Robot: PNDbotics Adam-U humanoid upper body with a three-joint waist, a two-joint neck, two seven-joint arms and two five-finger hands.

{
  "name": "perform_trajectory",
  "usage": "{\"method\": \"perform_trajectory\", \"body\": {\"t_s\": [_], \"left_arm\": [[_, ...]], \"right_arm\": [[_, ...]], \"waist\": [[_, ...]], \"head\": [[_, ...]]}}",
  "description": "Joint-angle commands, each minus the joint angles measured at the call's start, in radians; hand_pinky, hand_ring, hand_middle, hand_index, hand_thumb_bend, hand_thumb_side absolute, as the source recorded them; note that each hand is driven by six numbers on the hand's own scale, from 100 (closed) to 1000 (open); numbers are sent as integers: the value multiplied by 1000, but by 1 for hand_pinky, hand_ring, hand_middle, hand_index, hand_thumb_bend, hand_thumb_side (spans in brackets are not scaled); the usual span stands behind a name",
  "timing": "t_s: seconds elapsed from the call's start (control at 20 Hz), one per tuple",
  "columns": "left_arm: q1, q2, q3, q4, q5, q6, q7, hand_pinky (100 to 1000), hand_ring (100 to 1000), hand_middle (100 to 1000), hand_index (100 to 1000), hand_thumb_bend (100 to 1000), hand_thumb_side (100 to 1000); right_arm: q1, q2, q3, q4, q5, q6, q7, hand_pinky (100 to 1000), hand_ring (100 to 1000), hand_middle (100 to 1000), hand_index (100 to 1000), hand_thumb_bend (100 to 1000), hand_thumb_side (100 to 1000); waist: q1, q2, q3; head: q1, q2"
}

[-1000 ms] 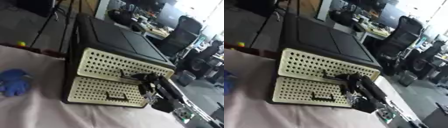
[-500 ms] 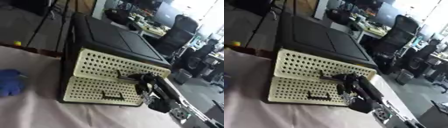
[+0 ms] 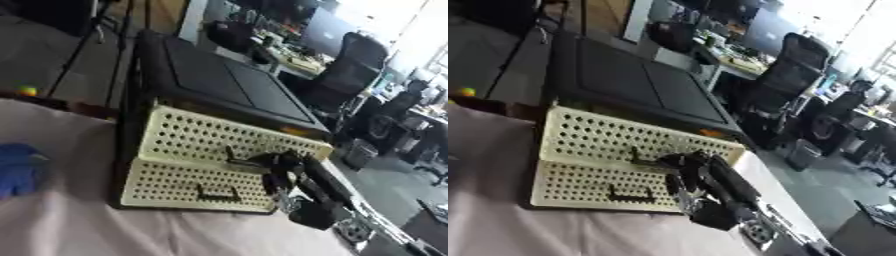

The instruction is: Pick up objects from table and place into drawer.

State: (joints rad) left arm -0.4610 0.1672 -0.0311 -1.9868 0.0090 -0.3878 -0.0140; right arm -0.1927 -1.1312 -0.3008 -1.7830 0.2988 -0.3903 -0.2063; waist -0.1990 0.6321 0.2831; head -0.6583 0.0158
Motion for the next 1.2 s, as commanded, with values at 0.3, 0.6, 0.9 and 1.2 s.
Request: {"method": "perform_trajectory", "body": {"t_s": [0.3,0.6,0.9,1.2], "left_arm": [[-3,8,10,-13,9,9,4,570,525,648,864,176,1000],[-1,9,12,-13,12,13,5,570,525,648,864,176,1000],[-1,11,12,-13,18,16,8,573,528,649,864,179,1000],[-1,13,15,-13,26,21,12,573,529,650,864,181,1000]], "right_arm": [[11,-26,3,-48,61,52,22,456,262,206,608,100,1000],[20,-26,6,-64,93,69,45,420,210,154,638,100,1000],[29,-33,18,-77,108,65,71,352,100,100,686,100,1000],[37,-30,26,-96,103,56,112,358,100,100,660,100,1000]], "waist": [[4,-50,-13],[5,-58,-20],[8,-75,-26],[6,-87,-34]], "head": [[-10,14],[-15,18],[-26,34],[-37,63]]}}
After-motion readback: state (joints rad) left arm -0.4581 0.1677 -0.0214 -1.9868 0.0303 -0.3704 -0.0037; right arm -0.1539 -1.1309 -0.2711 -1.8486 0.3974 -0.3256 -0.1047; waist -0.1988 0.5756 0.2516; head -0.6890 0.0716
